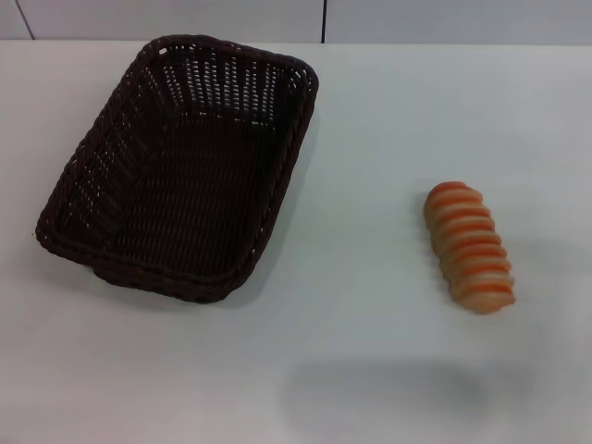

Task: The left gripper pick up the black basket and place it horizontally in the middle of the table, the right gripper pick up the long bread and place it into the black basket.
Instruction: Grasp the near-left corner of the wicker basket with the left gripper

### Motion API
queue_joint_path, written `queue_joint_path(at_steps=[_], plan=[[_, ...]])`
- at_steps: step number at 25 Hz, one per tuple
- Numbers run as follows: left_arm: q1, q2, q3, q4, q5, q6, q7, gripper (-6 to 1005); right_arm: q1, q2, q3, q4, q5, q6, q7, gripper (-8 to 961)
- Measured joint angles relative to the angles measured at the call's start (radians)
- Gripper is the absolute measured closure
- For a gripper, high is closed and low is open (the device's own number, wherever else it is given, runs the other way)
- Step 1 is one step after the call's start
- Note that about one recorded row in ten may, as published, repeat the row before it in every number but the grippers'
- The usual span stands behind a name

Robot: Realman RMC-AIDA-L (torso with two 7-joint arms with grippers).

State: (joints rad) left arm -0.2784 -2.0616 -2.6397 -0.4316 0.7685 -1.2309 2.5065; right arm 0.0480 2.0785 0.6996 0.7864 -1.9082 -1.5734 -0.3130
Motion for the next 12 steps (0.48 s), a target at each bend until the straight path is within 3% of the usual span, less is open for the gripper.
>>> queue_joint_path(at_steps=[12], plan=[[-0.01, 0.0, 0.013, 0.003, 0.001, 0.006, 0.0, 202, 0.007, 0.0, 0.005, -0.001, 0.0, 0.006, -0.01, 175]])
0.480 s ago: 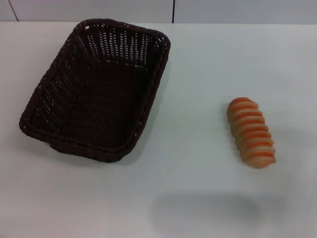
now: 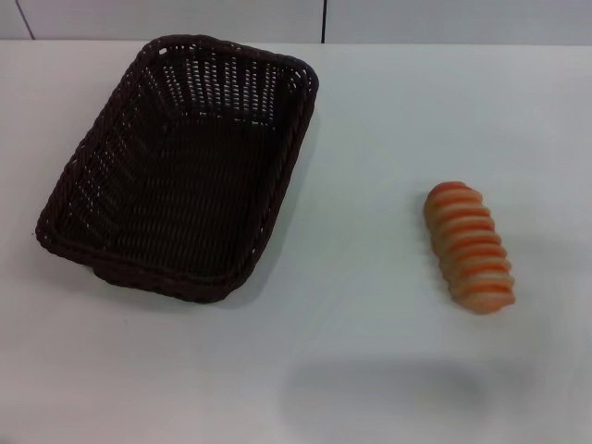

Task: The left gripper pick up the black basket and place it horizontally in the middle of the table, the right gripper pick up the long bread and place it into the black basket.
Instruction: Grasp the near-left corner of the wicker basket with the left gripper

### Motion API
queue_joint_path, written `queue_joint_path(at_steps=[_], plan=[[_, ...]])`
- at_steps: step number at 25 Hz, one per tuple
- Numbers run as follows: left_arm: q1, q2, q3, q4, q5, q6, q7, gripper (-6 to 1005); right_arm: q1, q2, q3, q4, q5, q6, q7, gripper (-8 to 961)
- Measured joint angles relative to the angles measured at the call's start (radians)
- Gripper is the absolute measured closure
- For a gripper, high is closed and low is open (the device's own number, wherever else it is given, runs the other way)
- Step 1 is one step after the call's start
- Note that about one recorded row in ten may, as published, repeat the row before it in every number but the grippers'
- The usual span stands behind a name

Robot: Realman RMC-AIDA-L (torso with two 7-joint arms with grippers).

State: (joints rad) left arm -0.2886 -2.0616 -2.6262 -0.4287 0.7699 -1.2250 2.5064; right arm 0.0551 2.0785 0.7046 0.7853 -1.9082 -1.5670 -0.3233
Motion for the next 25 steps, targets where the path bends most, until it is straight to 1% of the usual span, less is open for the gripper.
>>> queue_joint_path(at_steps=[4, 6, 7, 8, 9, 10, 12, 16, 17, 19, 21, 23, 25], plan=[[-0.002, 0.0, 0.01, -0.001, 0.0, 0.001, -0.03, 207, 0.0, 0.0, 0.003, 0.0, 0.0, 0.001, -0.001, 175], [0.0, 0.002, 0.036, -0.012, 0.001, 0.006, -0.087, 210, 0.0, 0.0, 0.004, -0.001, 0.0, 0.001, -0.001, 174], [0.002, 0.004, 0.053, -0.021, 0.002, 0.009, -0.121, 211, 0.0, 0.0, 0.004, -0.001, 0.0, 0.001, -0.001, 174], [0.014, 0.01, 0.109, -0.061, 0.019, 0.028, -0.242, 212, 0.0, 0.0, 0.005, -0.001, 0.0, 0.001, -0.001, 174], [0.014, 0.01, 0.109, -0.061, 0.019, 0.028, -0.242, 214, 0.0, 0.0, 0.005, -0.001, 0.0, 0.001, -0.001, 174], [0.019, 0.013, 0.132, -0.09, 0.04, 0.042, -0.309, 215, 0.0, 0.0, 0.005, -0.002, 0.0, 0.001, -0.001, 174], [0.025, 0.02, 0.16, -0.146, 0.118, 0.063, -0.445, 218, 0.0, 0.0, 0.006, -0.002, 0.0, 0.001, -0.001, 175], [0.02, 0.026, 0.178, -0.28, 0.353, 0.078, -0.71, 223, 0.0, 0.0, 0.006, -0.002, 0.0, 0.001, -0.002, 176], [0.018, 0.025, 0.18, -0.314, 0.4, 0.079, -0.758, 224, 0.0, 0.0, 0.006, -0.002, 0.0, 0.0, -0.002, 176], [0.013, 0.017, 0.191, -0.42, 0.552, 0.079, -0.902, 227, 0.0, 0.0, 0.006, -0.002, 0.0, -0.001, -0.002, 176], [0.011, 0.012, 0.205, -0.494, 0.648, 0.079, -0.995, 229, 0.0, 0.0, 0.006, -0.001, 0.0, -0.002, -0.002, 176], [0.01, 0.007, 0.229, -0.595, 0.778, 0.077, -1.121, 232, -0.001, 0.0, 0.006, -0.001, 0.0, -0.004, -0.002, 175], [0.01, 0.007, 0.245, -0.647, 0.842, 0.073, -1.187, 235, -0.003, 0.0, 0.006, -0.001, 0.0, -0.005, -0.002, 175]])
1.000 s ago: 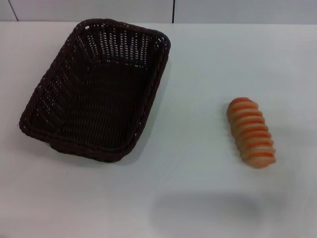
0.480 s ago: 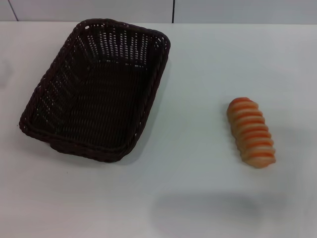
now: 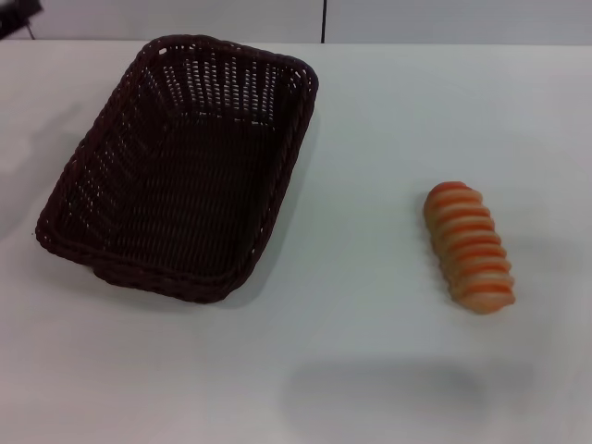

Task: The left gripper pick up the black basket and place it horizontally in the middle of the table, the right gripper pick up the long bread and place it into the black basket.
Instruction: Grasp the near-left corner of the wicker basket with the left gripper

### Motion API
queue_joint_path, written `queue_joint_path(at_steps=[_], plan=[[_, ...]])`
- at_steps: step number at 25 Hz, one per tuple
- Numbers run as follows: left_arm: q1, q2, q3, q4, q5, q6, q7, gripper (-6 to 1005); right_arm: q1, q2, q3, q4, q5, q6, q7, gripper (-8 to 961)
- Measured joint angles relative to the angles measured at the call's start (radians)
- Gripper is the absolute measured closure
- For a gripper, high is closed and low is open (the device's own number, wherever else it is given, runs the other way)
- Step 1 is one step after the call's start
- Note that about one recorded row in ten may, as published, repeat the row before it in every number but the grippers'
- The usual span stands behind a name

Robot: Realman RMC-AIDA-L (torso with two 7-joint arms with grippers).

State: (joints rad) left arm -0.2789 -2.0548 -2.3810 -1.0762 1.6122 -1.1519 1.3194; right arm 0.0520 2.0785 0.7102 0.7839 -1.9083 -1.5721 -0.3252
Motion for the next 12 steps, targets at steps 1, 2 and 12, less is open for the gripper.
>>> queue_joint_path(at_steps=[1, 2, 12], plan=[[-0.001, 0.0, 0.014, -0.041, 0.053, -0.003, -0.052, 236, -0.001, 0.0, 0.0, 0.0, 0.0, -0.001, 0.0, 175], [-0.002, 0.0, 0.033, -0.097, 0.126, -0.007, -0.118, 237, -0.002, 0.0, 0.0, 0.0, 0.0, -0.001, 0.0, 175], [-0.056, -0.001, 0.146, -0.298, 0.58, -0.018, -0.489, 250, -0.006, 0.0, -0.005, 0.0, 0.0, -0.003, 0.0, 174]])
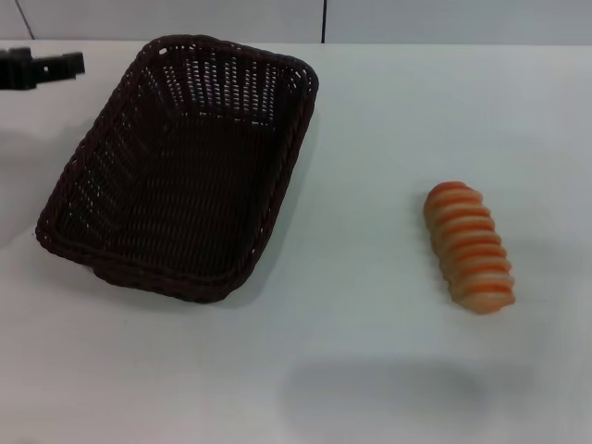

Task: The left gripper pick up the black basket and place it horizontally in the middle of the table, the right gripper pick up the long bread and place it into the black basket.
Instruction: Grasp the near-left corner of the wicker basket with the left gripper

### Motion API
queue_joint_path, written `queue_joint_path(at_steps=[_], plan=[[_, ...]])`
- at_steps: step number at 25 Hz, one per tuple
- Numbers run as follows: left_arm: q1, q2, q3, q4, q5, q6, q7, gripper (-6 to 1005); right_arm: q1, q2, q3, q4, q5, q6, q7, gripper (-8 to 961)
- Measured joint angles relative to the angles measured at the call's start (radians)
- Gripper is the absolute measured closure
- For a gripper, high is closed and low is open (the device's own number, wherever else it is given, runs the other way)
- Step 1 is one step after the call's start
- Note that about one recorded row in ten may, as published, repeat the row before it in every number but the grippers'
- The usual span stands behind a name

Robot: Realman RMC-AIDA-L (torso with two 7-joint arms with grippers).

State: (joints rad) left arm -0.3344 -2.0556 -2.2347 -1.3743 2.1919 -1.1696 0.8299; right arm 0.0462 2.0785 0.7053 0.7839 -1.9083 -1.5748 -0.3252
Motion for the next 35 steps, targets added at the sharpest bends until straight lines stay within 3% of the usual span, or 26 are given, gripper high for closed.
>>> queue_joint_path(at_steps=[3, 10, 12, 21, 35], plan=[[-0.029, 0.0, 0.032, -0.012, 0.123, -0.015, -0.086, 254, -0.002, 0.0, -0.002, 0.0, 0.0, -0.004, 0.0, 174], [-0.049, 0.0, 0.042, -0.013, 0.172, -0.039, -0.113, 264, -0.002, 0.0, -0.004, 0.0, 0.0, -0.008, 0.0, 176], [-0.091, -0.001, 0.081, -0.013, 0.25, -0.122, -0.168, 266, -0.002, 0.0, -0.004, 0.0, 0.0, -0.008, 0.0, 176], [-0.12, -0.002, 0.154, 0.002, 0.344, -0.144, -0.221, 278, -0.002, 0.0, -0.006, 0.001, 0.0, -0.01, 0.001, 175], [-0.162, -0.003, 0.179, 0.084, 0.4, -0.14, -0.225, 296, -0.002, 0.0, -0.006, -0.003, 0.0, -0.011, 0.006, 175]])
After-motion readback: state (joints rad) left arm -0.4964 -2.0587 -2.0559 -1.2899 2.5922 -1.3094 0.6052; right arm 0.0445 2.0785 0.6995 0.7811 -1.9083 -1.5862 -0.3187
